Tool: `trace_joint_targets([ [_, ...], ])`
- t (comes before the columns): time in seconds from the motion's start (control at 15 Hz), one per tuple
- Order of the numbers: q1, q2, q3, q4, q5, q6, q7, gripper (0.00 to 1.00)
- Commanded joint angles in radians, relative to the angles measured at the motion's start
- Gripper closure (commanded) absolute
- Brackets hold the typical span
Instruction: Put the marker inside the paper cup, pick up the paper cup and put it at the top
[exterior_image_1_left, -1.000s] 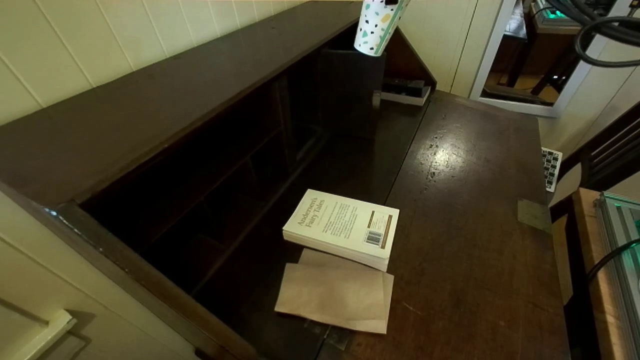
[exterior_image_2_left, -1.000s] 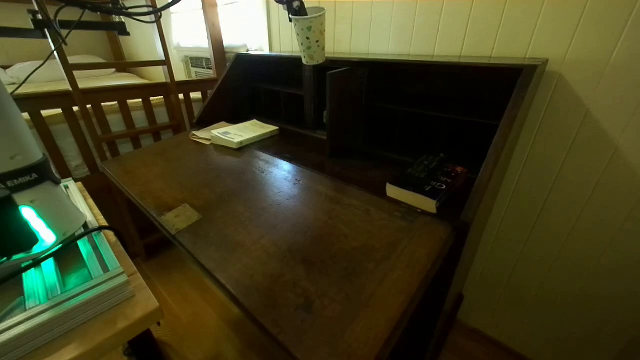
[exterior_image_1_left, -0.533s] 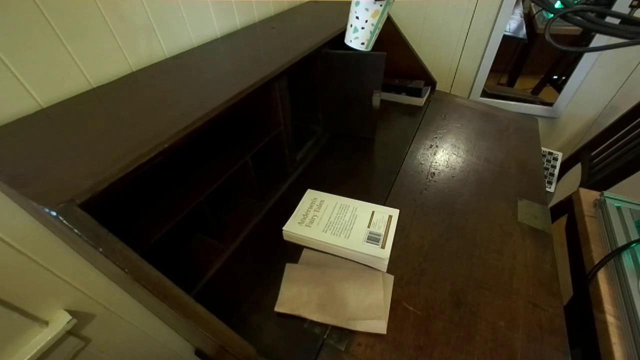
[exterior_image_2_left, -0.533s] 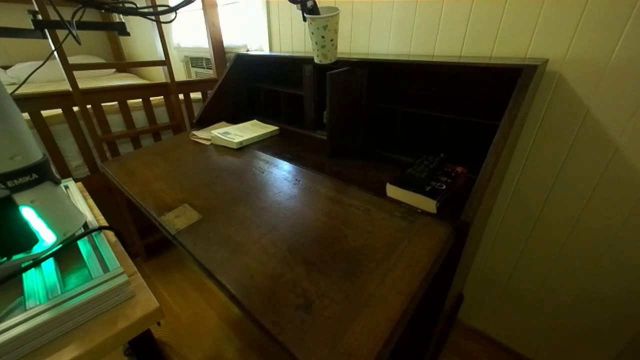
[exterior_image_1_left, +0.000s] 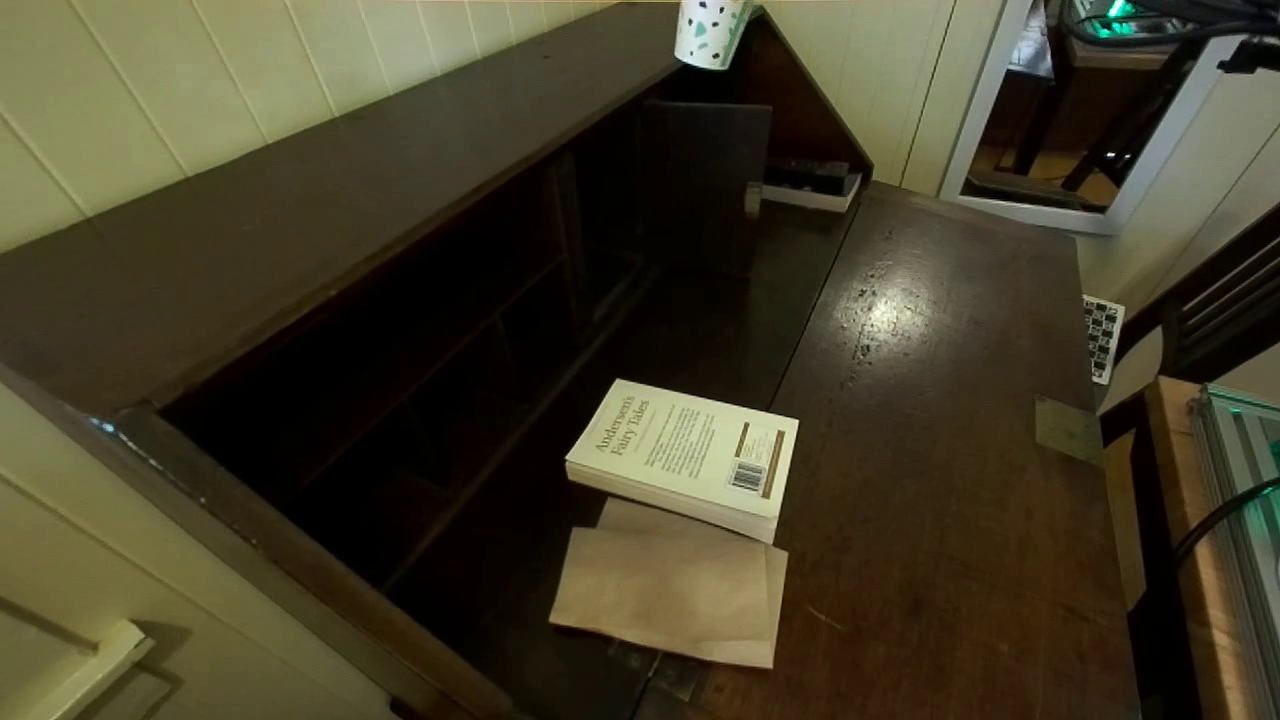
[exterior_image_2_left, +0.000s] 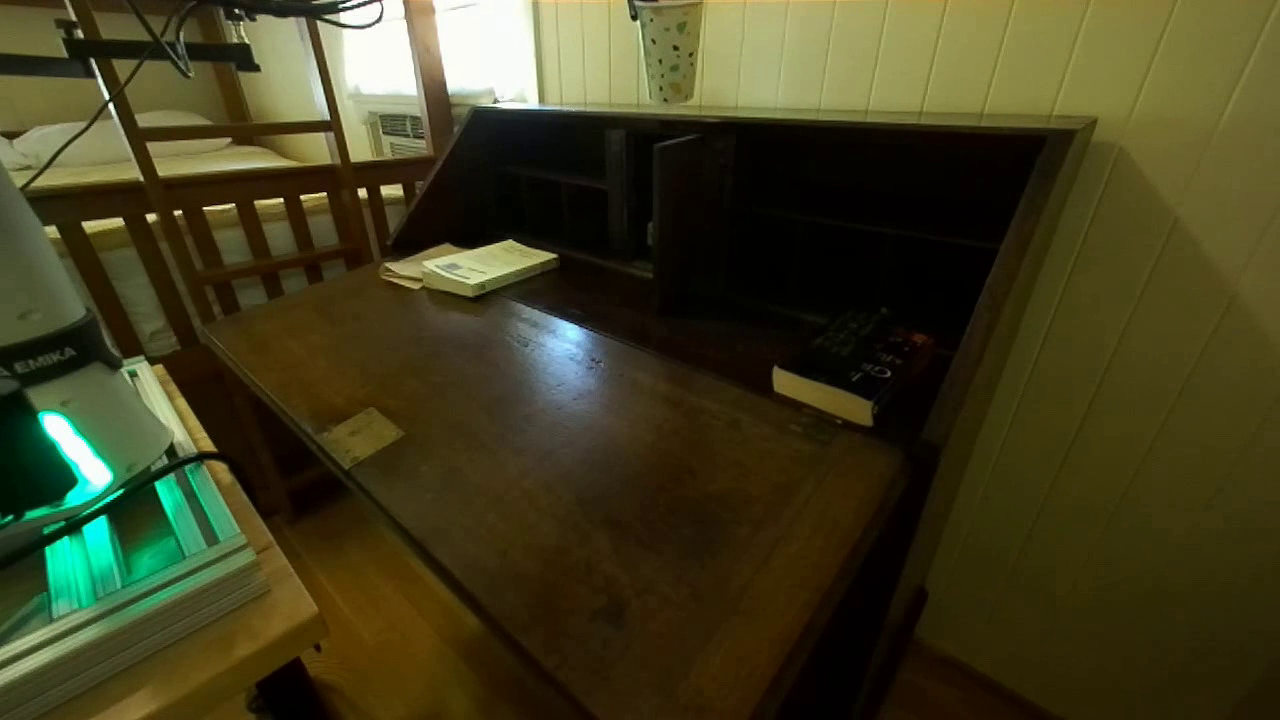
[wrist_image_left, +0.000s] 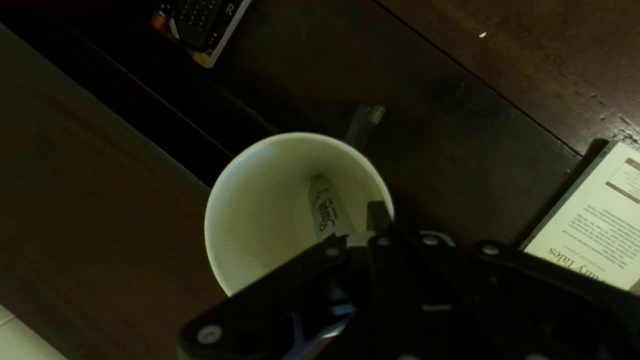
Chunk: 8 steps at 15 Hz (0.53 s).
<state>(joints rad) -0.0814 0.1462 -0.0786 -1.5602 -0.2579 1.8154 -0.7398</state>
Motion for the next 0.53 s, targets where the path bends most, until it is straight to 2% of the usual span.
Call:
trace_joint_targets([
  [0.0, -0.005, 0.081, 0.008, 0.126, -0.063, -0.06, -0.117, 0.99],
  [0.47, 0.0, 0.173, 0.025, 0.24, -0.128, -0.015, -0.364, 0.99],
])
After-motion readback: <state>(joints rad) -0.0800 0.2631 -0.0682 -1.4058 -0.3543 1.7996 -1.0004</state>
